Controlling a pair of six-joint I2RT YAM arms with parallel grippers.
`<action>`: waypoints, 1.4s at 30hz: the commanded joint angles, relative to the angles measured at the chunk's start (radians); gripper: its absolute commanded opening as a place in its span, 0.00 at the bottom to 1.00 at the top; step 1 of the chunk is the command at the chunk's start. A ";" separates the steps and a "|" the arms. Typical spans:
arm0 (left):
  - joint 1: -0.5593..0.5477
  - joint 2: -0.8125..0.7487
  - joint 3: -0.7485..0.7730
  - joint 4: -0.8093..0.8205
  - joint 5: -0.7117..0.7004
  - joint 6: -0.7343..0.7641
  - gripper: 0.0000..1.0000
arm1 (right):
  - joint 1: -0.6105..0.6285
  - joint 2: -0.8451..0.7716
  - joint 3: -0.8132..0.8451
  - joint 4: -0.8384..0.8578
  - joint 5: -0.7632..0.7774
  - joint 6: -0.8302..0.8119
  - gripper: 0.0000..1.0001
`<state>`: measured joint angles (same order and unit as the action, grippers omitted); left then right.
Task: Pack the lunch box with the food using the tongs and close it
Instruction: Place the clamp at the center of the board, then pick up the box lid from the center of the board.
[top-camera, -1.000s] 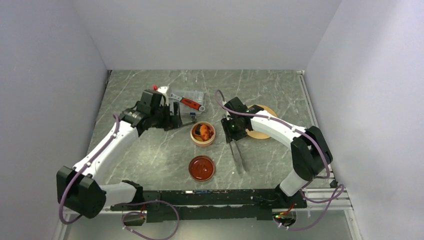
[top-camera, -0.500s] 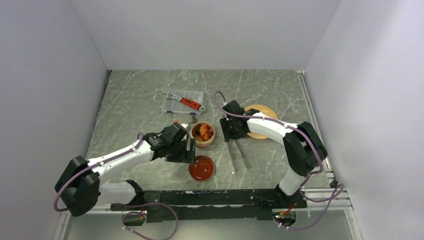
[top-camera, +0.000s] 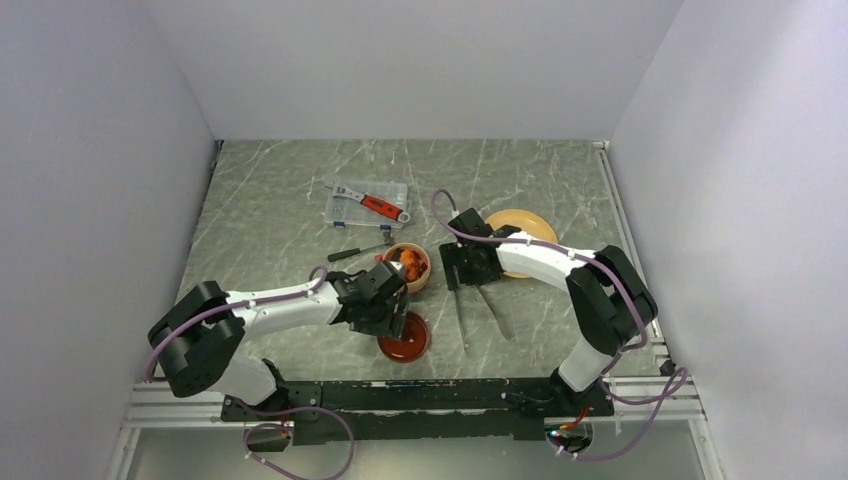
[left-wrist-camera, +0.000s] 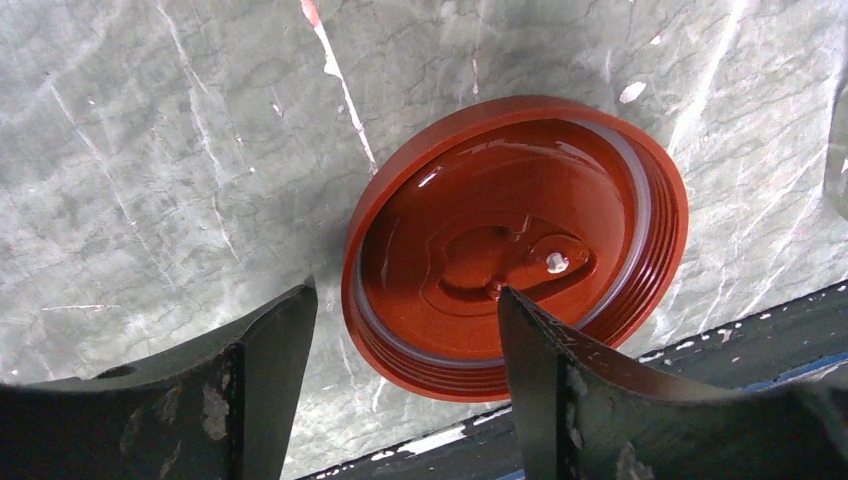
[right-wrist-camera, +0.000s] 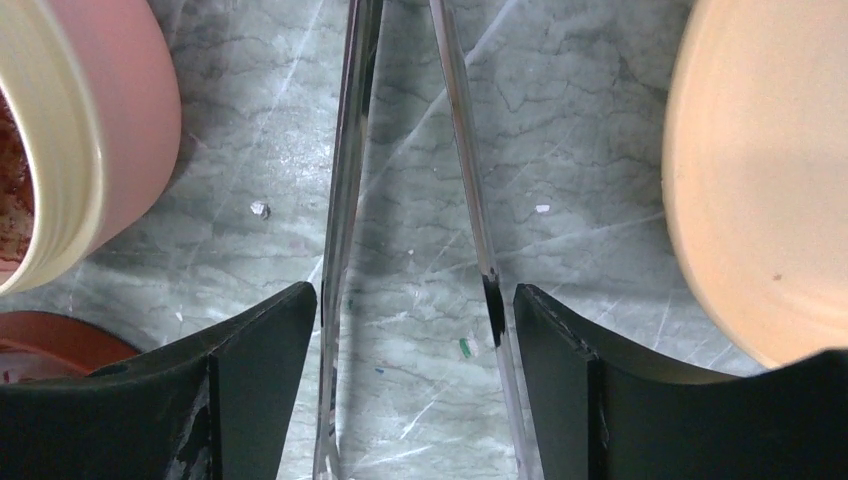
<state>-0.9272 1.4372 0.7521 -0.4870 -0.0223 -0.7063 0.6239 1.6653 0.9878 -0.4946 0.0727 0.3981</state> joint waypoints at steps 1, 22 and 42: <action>-0.018 0.002 -0.012 0.023 -0.035 -0.045 0.71 | -0.003 -0.082 -0.012 0.032 -0.011 0.016 0.78; -0.020 -0.077 -0.094 -0.026 -0.077 -0.087 0.15 | -0.001 -0.388 -0.091 0.039 -0.026 0.052 0.71; 0.224 -0.302 0.045 0.191 0.511 -0.064 0.00 | 0.010 -0.963 -0.363 0.525 -0.436 0.355 0.80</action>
<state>-0.8261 1.1481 0.7017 -0.3794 0.1478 -0.8539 0.6285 0.7952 0.6571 -0.1707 -0.2840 0.7132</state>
